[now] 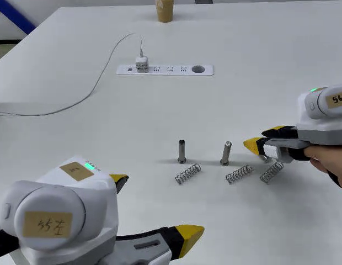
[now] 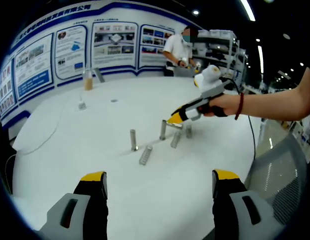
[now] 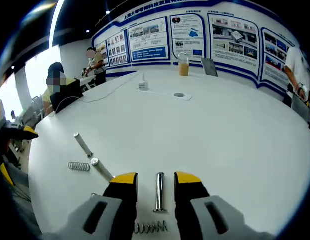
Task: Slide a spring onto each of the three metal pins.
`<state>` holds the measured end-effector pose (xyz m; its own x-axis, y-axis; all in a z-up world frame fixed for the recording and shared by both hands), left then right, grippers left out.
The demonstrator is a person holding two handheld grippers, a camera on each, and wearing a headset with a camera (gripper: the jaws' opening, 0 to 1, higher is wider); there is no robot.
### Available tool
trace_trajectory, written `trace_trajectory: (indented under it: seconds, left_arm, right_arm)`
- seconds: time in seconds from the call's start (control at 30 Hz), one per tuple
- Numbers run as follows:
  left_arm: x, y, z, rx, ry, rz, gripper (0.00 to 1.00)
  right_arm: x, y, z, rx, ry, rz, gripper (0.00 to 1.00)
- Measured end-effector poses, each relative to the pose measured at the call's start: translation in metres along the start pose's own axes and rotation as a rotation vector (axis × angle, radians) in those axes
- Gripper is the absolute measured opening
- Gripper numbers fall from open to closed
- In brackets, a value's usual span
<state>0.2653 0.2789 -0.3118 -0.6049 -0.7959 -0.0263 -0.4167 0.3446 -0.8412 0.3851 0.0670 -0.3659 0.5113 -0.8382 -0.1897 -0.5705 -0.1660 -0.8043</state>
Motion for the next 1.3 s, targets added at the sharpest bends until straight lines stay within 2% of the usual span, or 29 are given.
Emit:
trace_trajectory:
  seconds: [0.43,0.57,0.9,1.0,1.17,1.3]
  left_arm:
    - [0.004,-0.007,0.003,0.034,0.023,0.012,0.96]
    - [0.005,-0.007,0.004,0.039,0.027,0.023,0.97]
    - [0.008,-0.011,0.005,0.056,0.036,0.030,1.00]
    - [0.008,-0.010,0.005,0.043,0.044,0.007,1.00]
    - [0.007,-0.011,0.004,0.047,0.041,0.016,1.00]
    - [0.007,-0.013,0.004,0.055,0.038,0.011,1.00]
  right_arm:
    - [0.007,0.011,0.017,-0.049,0.008,0.008,0.20]
    - [0.008,0.010,0.019,-0.050,0.012,0.007,0.18]
    - [0.009,0.009,0.021,-0.104,0.035,-0.017,0.10]
    - [0.008,0.009,0.021,-0.110,0.031,-0.015,0.09]
    - [0.007,0.008,0.020,-0.115,0.035,-0.003,0.09]
    - [0.003,-0.002,0.013,-0.071,0.044,-0.003,0.09]
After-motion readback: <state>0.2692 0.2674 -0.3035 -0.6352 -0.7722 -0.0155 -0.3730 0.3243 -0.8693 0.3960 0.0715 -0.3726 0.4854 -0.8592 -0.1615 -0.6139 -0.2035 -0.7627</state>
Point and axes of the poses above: the centre of the closed fingertips' face, and the gripper's own axes: z roughly forward along the fingers, x roughly to its right, y roughly out of its underside, the point moved 2 cm from there along -z, roughly backward along the fingers, and after that the axes turned 12 degrees about -y, right-handed, at the moved point
